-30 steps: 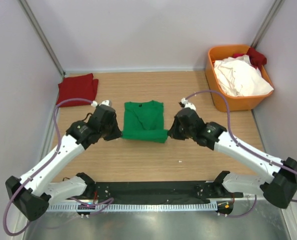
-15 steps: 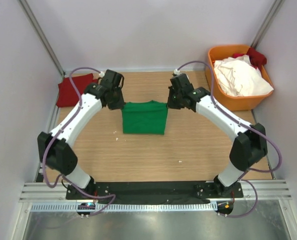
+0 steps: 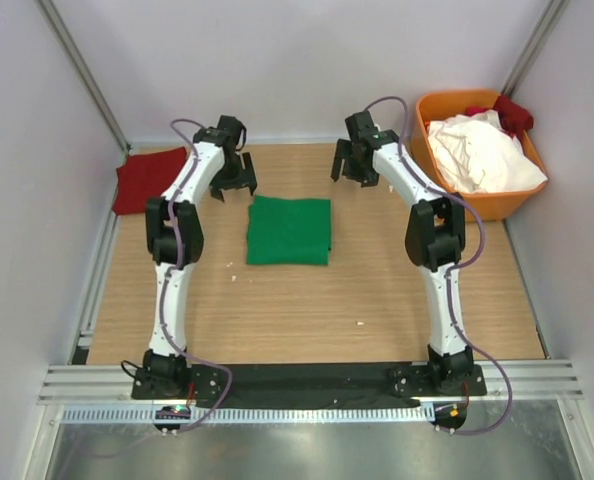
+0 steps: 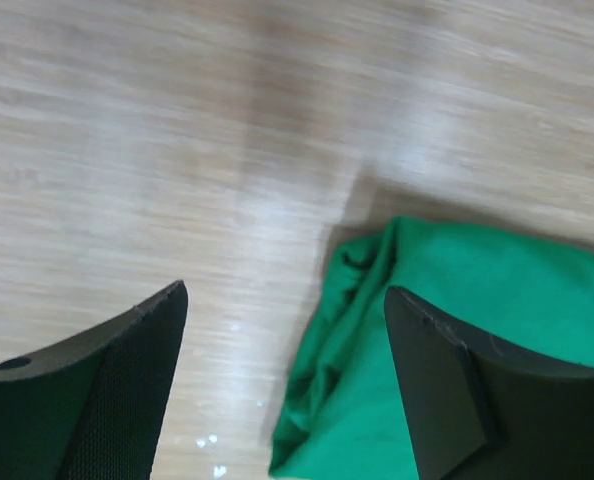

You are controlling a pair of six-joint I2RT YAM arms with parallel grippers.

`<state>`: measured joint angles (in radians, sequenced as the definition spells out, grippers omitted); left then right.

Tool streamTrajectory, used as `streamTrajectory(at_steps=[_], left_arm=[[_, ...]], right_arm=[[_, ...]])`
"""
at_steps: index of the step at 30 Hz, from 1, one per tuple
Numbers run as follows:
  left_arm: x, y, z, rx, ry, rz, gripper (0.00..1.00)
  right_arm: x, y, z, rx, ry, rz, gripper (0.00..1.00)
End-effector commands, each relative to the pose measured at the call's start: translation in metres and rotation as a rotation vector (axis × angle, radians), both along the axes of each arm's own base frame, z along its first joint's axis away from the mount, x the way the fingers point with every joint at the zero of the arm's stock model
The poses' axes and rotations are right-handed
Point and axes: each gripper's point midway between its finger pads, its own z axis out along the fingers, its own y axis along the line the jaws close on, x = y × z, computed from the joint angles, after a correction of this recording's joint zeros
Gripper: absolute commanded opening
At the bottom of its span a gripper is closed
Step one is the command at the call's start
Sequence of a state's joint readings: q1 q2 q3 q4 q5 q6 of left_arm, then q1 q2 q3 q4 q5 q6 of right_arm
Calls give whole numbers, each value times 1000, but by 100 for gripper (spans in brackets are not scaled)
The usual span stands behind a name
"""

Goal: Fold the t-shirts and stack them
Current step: Fold the tshirt, then neatly place the folded tshirt to the corner

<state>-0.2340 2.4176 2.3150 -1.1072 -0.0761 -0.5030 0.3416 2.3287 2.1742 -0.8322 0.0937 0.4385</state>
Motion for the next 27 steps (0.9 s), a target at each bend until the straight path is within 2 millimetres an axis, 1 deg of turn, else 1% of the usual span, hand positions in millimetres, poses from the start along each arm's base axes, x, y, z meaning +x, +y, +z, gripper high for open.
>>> streamTrajectory(at_steps=[1,2,3,4,5,6,7,8,9,10,11,12,13,14,15,16,17,18,19,21,22,23,27], left_arm=[[-23,3,63,-31,-73,-43,81],[-31,6,65,-48,-93,-34,80],[-38,-3,69,-117,-104,-53,80],[-43,-1,68,-156,-111,-46,80],[-63,-2,60,-197,-99,-55,79],[-54,-7,61,-244,-168,-70,79],[-58,-10,57,-290,-173,-74,80],[-70,-10,40,-301,-142,-70,81],[-67,-11,36,-310,-152,-70,80],[-68,-11,29,-313,-134,-67,79],[-66,-19,28,-349,-122,-86,76],[-62,-23,16,-367,-104,-90,75],[-60,-26,12,-381,-101,-91,75],[-58,-29,8,-399,-100,-93,75],[-56,-30,4,-401,-102,-87,75],[-51,-31,-2,-407,-114,-91,75],[-51,-32,-7,-409,-109,-88,76],[-49,-30,-11,-402,-110,-75,76],[-47,-31,-20,-401,-103,-71,76],[-44,-33,-28,-413,-94,-63,75],[-43,-34,-32,-420,-90,-61,74],[-41,-35,-41,-425,-84,-58,69],[-41,-39,-63,-447,-55,-34,67]], right_arm=[[-17,-11,76,4,-122,0,81],[-28,-12,56,3,-90,9,81],[-36,-12,55,11,-86,14,81],[-46,-14,70,32,-110,15,81],[-52,-13,68,54,-117,18,81],[-77,-13,41,71,-44,34,81],[-89,-12,55,109,-74,37,81],[-95,-5,58,155,-100,54,81],[-119,-9,31,151,-38,60,81],[-130,-6,29,175,-33,70,81],[-137,-3,43,205,-78,82,81],[-155,-5,24,207,-35,86,81],[-162,-4,24,226,-34,86,81],[-166,-2,30,244,-58,95,81],[-179,-3,19,243,-30,98,81],[-184,-2,17,247,-25,103,81],[-187,-3,14,249,-23,105,81],[-195,-5,9,245,-13,108,81],[-199,-6,7,245,-6,111,81],[-206,-10,4,235,-2,120,81],[-208,-11,2,232,2,119,81],[-212,-13,-1,224,10,122,80],[-219,-15,-4,228,10,127,81]])
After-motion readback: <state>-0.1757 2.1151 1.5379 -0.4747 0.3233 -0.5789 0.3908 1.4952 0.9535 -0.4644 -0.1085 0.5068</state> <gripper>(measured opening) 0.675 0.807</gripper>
